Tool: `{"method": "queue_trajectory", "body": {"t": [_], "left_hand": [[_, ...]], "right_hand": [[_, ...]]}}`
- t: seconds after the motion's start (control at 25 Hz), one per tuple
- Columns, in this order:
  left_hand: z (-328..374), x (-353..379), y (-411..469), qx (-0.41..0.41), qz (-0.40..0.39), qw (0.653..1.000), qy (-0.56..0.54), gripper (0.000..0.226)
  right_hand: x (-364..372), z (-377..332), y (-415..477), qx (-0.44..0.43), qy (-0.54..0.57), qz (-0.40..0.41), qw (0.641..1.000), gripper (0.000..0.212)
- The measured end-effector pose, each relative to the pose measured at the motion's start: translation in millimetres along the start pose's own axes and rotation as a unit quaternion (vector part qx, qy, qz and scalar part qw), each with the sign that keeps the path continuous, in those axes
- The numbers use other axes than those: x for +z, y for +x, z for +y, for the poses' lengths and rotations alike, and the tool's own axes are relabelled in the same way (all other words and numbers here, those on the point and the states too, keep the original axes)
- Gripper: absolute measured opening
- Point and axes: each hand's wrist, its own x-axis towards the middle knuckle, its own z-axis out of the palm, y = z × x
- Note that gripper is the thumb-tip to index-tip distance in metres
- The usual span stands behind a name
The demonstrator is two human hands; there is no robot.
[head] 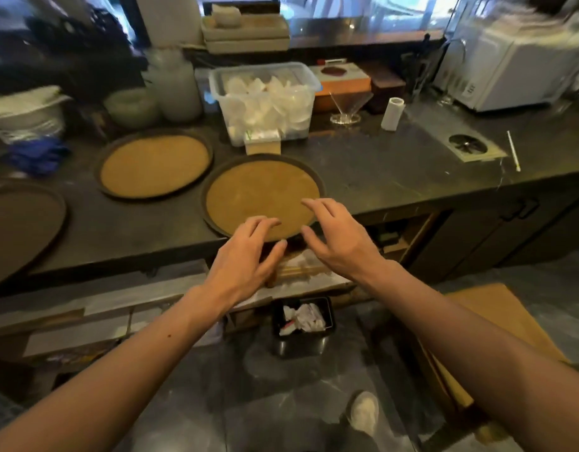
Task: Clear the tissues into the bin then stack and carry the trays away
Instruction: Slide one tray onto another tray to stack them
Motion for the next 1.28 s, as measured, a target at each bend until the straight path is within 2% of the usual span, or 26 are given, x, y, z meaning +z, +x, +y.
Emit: {"method": "queue_trajectory", "body": {"t": [0.24,0.48,0.8,1.08,1.28], "left_hand": [[-17,-84,19,0.02,0.067,0.997,0.025,0.049],[-31,-109,38,0.033,0.084,0.995,0.035,0.051],[-52,-95,91,-0.015,0.088,0.996,0.014,0.048],[-76,-48,143,-0.064,0.074,0.995,0.012,0.05],[-106,-21,152,-0.116,0.031,0.993,0.022,0.055]], "right_hand": [[-22,-65,37,-0.003,-0.033,0.016,0.999,0.053],[-39,-76,74,-0.007,-0.068,0.043,0.997,0.055],[-25,-26,126,0.014,-0.039,0.063,0.997,0.059],[-3,46,163,0.051,0.0,0.047,0.998,0.062],[27,77,167,0.144,0.004,0.038,0.989,0.062]]}}
